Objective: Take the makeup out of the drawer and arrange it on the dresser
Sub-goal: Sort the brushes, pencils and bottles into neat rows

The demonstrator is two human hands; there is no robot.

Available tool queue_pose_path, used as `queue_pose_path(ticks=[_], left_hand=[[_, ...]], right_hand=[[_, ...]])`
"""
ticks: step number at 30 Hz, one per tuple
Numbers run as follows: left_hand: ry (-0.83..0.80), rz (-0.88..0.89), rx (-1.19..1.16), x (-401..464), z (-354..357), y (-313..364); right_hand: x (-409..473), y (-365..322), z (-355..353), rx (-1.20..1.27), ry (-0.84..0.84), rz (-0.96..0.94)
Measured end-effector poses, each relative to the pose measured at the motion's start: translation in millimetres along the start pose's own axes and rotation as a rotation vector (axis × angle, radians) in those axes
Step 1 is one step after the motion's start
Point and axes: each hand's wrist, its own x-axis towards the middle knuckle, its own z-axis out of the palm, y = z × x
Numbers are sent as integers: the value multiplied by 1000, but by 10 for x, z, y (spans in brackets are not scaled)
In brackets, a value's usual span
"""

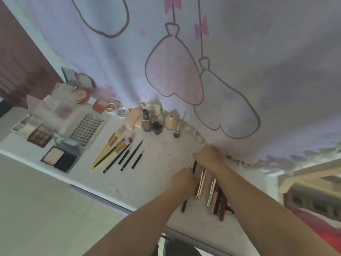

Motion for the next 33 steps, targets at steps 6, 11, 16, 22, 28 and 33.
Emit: queue_pose_path(ticks=[6,11,16,22,28,33], left_hand=[[-3,160,-143,-177,-449,-268],[-147,177,-79,-205,-956,-330],[-501,171,-53,-362,-1427,-633],[-226,76,-12,-274,-1378,-1154],[-32,21,244,145,-1231,-1194],[61,119,589,345,-1221,-1228]], right_hand=[[-105,-307,-163,253,-123,-76],[-173,-498,-129,596,-148,128],[-139,-561,-93,1081,-55,326],[-295,-513,-94,1082,-80,261],[-469,-911,555,727,-40,243],[-498,-1139,846,110,59,110]])
